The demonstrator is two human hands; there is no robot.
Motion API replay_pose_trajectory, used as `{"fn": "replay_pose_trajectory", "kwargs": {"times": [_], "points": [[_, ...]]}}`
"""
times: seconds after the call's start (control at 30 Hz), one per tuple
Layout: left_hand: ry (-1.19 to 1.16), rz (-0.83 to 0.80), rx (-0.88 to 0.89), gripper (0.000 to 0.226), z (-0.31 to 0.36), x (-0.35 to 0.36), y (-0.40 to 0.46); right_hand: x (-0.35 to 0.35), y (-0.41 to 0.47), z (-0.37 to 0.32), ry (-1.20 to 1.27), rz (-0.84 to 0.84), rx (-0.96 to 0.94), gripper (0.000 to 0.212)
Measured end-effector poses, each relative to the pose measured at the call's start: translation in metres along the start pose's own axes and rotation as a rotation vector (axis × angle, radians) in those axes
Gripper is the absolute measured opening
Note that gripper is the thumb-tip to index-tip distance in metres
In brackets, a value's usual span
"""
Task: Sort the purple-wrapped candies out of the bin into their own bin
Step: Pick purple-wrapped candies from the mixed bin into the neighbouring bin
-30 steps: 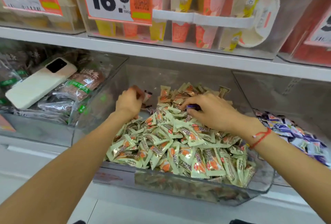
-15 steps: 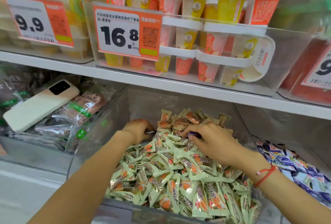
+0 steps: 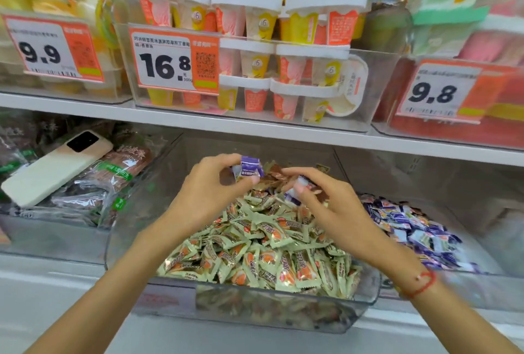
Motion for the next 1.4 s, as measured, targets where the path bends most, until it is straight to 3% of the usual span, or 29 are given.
{"fn": "replay_pose_trajectory", "kwargs": {"times": [0.1, 0.2, 0.4, 0.5, 0.57, 0.63, 0.7, 0.73, 0.87, 0.93, 1.03, 1.1, 1.2, 1.3, 1.4], "points": [[-0.012, -0.045, 0.111, 0.014, 0.044, 0.028, -0.001, -0.028, -0.051, 0.003, -0.042, 0.242, 0.016, 0.035], [0.084, -0.093, 0.251, 0.009, 0.094, 0.071, 0.009, -0.067, -0.089, 0.022, -0.082, 0.516, 0.099, 0.021], [0.472, -0.3, 0.53, 0.033, 0.144, 0.17, 0.047, -0.123, -0.117, 0.077, -0.161, 0.611, 0.316, 0.028], [0.685, -0.372, 0.53, 0.043, 0.139, 0.192, 0.054, -0.123, -0.109, 0.087, -0.194, 0.526, 0.365, 0.023], [0.744, -0.355, 0.51, 0.048, 0.13, 0.188, 0.052, -0.114, -0.101, 0.097, -0.246, 0.32, 0.415, 0.046], [0.669, -0.258, 0.479, 0.045, 0.119, 0.171, 0.043, -0.104, -0.095, 0.113, -0.409, 0.026, 0.46, 0.066], [0.555, -0.136, 0.431, 0.038, 0.104, 0.144, 0.028, -0.099, -0.093, 0.125, -0.56, -0.216, 0.552, 0.059], [0.513, -0.086, 0.401, 0.035, 0.094, 0.13, 0.02, -0.1, -0.092, 0.129, -0.565, -0.261, 0.572, 0.056], [0.599, -0.077, 0.195, 0.038, 0.036, 0.08, -0.006, -0.104, -0.088, 0.118, -0.606, -0.097, 0.502, 0.061], [0.666, -0.196, 0.074, 0.042, 0.005, 0.059, -0.015, -0.097, -0.082, 0.096, -0.649, 0.087, 0.322, 0.065], [0.738, -0.246, -0.015, 0.044, -0.031, 0.028, -0.027, -0.075, -0.062, 0.047, -0.553, 0.227, 0.063, 0.045], [0.821, -0.131, -0.048, 0.036, -0.045, 0.005, -0.033, -0.05, -0.039, 0.014, -0.471, 0.084, 0.027, 0.039], [1.003, 0.133, -0.024, 0.032, -0.058, -0.022, -0.038, -0.005, 0.007, 0.002, -0.398, -0.242, 0.189, 0.049], [0.993, 0.297, -0.116, 0.047, -0.069, -0.042, -0.045, 0.033, 0.054, 0.019, -0.67, -0.389, 0.419, 0.059], [0.91, 0.317, -0.219, 0.049, -0.079, -0.045, -0.05, 0.063, 0.083, 0.023, -0.928, -0.502, 0.62, 0.063]]}}
Point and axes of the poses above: each hand's wrist, its own y-axis towards the middle knuckle, its own x-axis out of the palm, z = x × y, the point moved 1 cm from there along y, towards the middle knuckle, and after that the axes turned 6 degrees about y, right-handed, at the moved point
